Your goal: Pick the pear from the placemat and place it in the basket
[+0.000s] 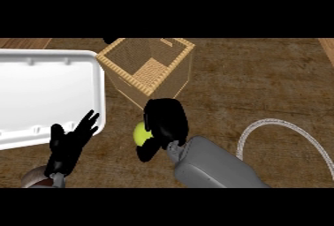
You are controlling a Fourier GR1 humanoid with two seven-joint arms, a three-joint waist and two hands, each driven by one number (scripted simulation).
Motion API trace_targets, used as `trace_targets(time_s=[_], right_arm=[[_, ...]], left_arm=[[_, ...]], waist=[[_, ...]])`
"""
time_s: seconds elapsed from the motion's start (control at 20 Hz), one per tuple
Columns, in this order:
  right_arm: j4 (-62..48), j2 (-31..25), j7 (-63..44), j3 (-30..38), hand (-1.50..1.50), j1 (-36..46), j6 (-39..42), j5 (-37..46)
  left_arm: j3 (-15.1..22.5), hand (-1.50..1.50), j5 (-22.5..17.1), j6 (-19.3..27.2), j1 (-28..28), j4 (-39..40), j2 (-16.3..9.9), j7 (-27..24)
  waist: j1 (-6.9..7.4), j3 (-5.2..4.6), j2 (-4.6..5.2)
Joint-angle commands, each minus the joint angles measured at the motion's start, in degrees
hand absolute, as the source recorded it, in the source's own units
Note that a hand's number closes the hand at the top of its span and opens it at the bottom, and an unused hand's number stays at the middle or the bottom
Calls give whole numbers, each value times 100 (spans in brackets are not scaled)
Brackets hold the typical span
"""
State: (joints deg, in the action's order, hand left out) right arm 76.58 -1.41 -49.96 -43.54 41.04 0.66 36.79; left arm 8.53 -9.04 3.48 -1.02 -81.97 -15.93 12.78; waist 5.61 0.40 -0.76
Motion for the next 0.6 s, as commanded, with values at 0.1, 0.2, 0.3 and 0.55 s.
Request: trace_targets(time_s=[0.1,0.2,0.3,0.55], right_arm=[[1181,136,-766,-38,150,430,-2289,83],[1314,138,-1338,-260,150,859,-2623,357],[1368,138,-1794,-349,150,1141,-2981,535],[1243,138,-2827,152,150,2258,-2580,796]], left_arm=[[19,0,-36,-53,-281,312,-26,197],[20,0,19,20,-297,281,-52,302],[-15,0,51,100,-286,363,-11,265],[-72,0,71,160,-401,213,-71,329]], waist=[[-54,-34,14],[-72,-46,-17],[-122,-56,-5],[-278,-63,-38]])
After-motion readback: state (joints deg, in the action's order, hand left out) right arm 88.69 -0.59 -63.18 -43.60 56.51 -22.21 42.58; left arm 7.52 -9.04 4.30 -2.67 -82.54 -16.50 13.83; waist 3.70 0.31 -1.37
